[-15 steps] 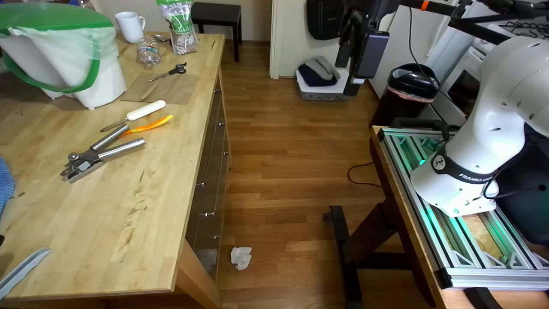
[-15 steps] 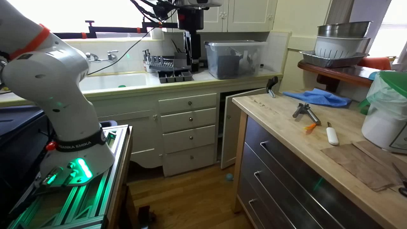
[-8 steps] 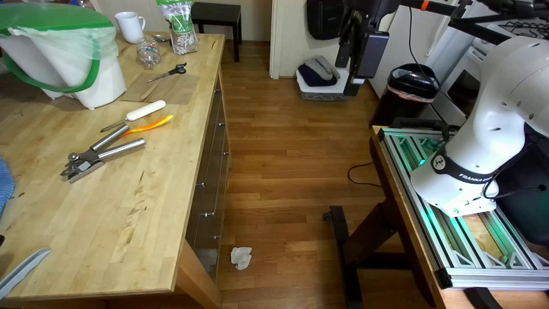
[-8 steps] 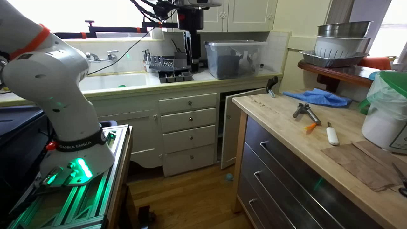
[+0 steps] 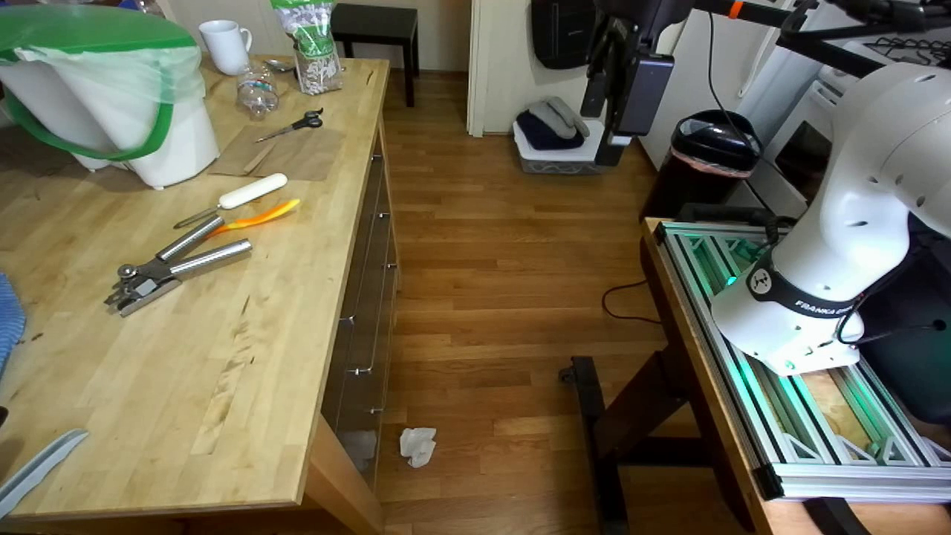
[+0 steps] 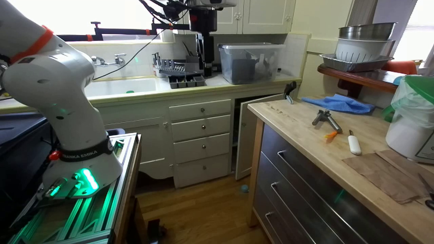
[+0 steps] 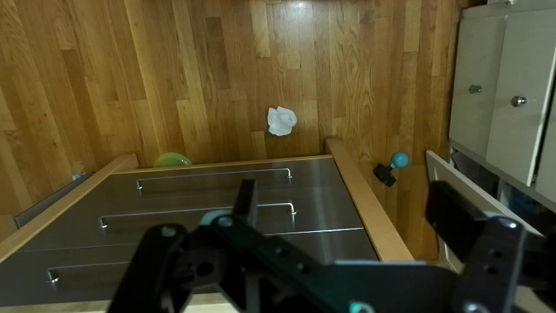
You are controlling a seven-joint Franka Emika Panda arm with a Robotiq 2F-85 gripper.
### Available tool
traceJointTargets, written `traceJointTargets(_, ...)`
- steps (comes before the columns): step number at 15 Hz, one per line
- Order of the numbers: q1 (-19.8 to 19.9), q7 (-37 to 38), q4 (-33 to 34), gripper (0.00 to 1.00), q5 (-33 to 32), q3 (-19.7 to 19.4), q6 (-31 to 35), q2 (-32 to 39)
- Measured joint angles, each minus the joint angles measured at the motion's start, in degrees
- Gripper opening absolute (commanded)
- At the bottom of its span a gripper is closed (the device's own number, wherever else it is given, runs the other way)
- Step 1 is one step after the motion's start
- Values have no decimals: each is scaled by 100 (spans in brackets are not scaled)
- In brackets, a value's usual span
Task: Open the topmost silver drawer.
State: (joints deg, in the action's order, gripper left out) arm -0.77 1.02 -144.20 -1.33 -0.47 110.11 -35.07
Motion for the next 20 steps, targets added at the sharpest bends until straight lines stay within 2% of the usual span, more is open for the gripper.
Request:
traceJointTargets(4,37,137,-2,100,0,1,40,2)
traceJointTargets(8,590,743,-216,100,-120,-64,530,12)
traceJointTargets(11,1096,1082,-637,100,-269,-198,1248,6)
traceJointTargets(14,1680,1262,-1228,100,-639,-408,2531,48)
traceJointTargets(15,1806,1209,-1334,100,-670,-450,2675,68)
traceJointTargets(20,1732,1202,-1252,100,-658,-374,2666,65)
